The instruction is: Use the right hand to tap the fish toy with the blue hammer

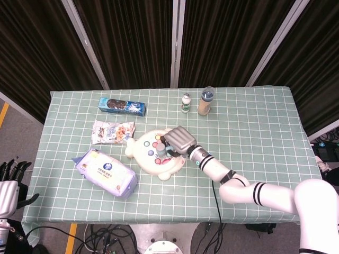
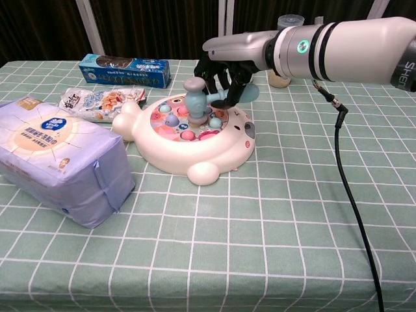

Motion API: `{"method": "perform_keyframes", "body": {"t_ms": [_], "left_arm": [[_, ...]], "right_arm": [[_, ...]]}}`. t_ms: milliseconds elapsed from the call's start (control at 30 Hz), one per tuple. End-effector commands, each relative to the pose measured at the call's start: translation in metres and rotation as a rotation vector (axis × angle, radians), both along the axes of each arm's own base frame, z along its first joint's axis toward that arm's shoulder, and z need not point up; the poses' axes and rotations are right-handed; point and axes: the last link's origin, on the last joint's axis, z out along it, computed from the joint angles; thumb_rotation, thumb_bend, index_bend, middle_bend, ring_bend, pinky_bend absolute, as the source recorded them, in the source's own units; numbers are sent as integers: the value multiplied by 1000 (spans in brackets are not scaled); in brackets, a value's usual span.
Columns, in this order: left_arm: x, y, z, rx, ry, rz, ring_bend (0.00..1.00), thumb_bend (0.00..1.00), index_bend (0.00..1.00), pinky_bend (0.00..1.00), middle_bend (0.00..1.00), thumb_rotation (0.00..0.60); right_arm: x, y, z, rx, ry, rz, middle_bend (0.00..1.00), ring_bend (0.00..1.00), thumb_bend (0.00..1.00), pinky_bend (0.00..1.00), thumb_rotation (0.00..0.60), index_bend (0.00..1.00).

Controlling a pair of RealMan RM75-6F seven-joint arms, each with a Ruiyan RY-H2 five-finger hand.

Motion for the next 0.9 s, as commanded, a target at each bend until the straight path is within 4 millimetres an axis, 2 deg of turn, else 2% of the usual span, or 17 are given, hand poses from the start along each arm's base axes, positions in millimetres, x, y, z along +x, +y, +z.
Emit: {"method": "perform_keyframes", "body": {"t_ms": [33,167,433,600,700,800,900], "left_arm": [[0,0,0,2,1,-3,0,0,162,2,138,600],[1,0,0,4,5,-11,0,0,158,2,138,600],[-1,-2,1,8,1,0,0,0,158,2,139,600],[-3,-4,0,9,-6,10,0,0,158,2,138,600],[-4,-5,0,10,-7,11,0,0,158,2,138,600],[-3,-6,1,15,-5,3,0,0,157,2,138,600],[-1,-6,1,16,-1,-9,0,0,155,2,139,600]], "right_arm": [[6,0,11,-19,-45,0,609,527,671,664,600,731],[14,1,11,-20,-41,22,609,526,670,664,600,731],[32,0,-18,9,11,48,606,526,670,664,600,731],[33,0,-26,8,43,55,606,526,670,664,600,731],[35,-1,-18,-11,10,48,605,526,670,664,600,730],[33,-3,0,-48,-36,39,604,526,670,664,600,729],[15,-5,26,-97,-67,6,602,526,670,664,600,728]]}}
